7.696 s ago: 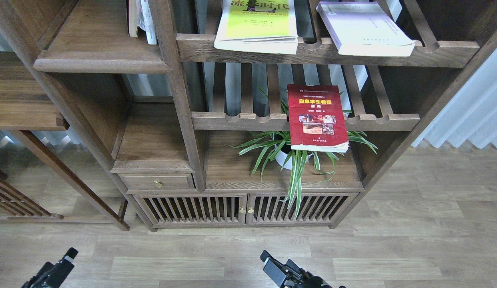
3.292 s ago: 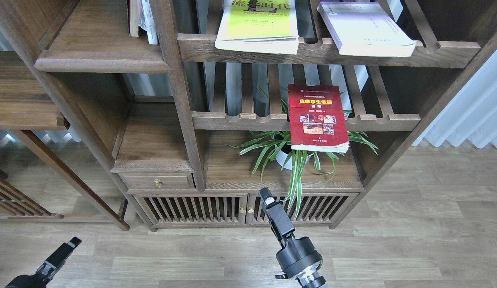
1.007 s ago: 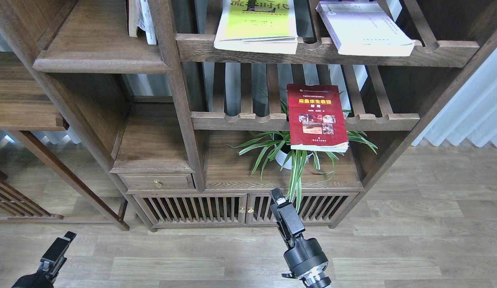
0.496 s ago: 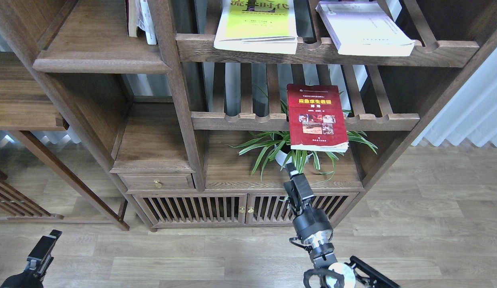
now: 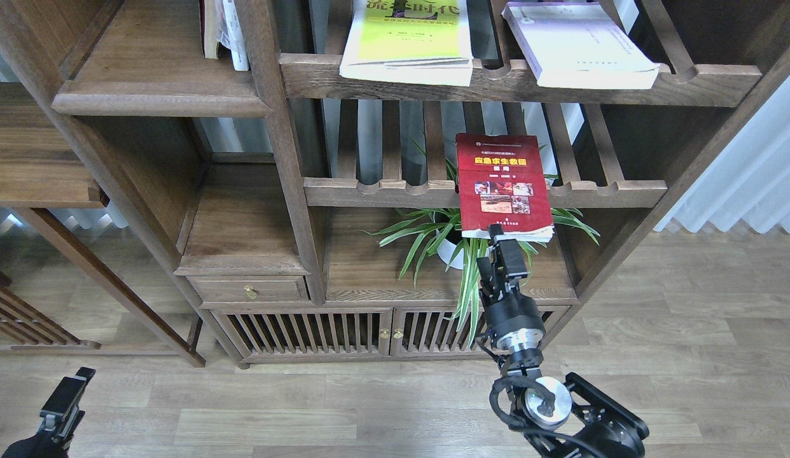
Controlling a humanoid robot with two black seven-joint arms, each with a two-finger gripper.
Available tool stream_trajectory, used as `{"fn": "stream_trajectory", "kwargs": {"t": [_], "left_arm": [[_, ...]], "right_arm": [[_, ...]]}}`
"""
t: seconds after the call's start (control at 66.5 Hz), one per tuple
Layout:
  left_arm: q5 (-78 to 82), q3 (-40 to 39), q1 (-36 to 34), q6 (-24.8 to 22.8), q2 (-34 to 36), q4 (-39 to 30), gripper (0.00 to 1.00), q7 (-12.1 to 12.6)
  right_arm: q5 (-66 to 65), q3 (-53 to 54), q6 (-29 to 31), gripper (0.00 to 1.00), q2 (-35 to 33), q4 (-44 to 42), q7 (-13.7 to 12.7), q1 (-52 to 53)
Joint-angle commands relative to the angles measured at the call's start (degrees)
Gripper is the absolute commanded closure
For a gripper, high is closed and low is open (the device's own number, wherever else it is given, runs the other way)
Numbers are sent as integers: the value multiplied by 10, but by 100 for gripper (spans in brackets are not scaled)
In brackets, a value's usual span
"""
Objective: Organize books on shelf
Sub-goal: 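Reach the right gripper up and grasp the red book's lower edge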
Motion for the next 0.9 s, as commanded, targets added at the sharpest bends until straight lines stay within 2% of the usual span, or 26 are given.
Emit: {"fn": "stream_trajectory", "kwargs": {"t": [0.0,0.21,0.421,0.466,0.571,0.661,0.707,0.767,0.857,0.887], "left_arm": [[0,-1,-2,0,0,-1,0,0],[0,-4,-1,0,1,-4,0,0],[0,-4,2,0,1,-5,0,1],[0,-4,2,0,2,-5,0,1],[0,-4,2,0,3,-4,0,0],[0,-4,2,0,3,-5,0,0],[0,-4,2,0,3,-5,0,-1],[0,-4,2,0,3,-5,0,-2],[0,-4,2,0,3,-5,0,-4],[-1,-4,2,0,4,-5,0,-4]], "right_arm": [[7,0,0,1,0,-1,0,9],[34,0,-5,3,0,-21,1,28],[59,-2,-6,14,0,-59,1,47],[65,-2,-5,19,0,-63,1,48],[67,-2,-5,42,0,-70,2,51],[65,-4,-5,43,0,-70,2,62],[65,-5,-5,48,0,-70,4,65],[66,-5,-4,59,0,-70,6,65],[67,-2,2,83,0,-70,7,66],[67,-2,6,86,0,-70,7,66]]}}
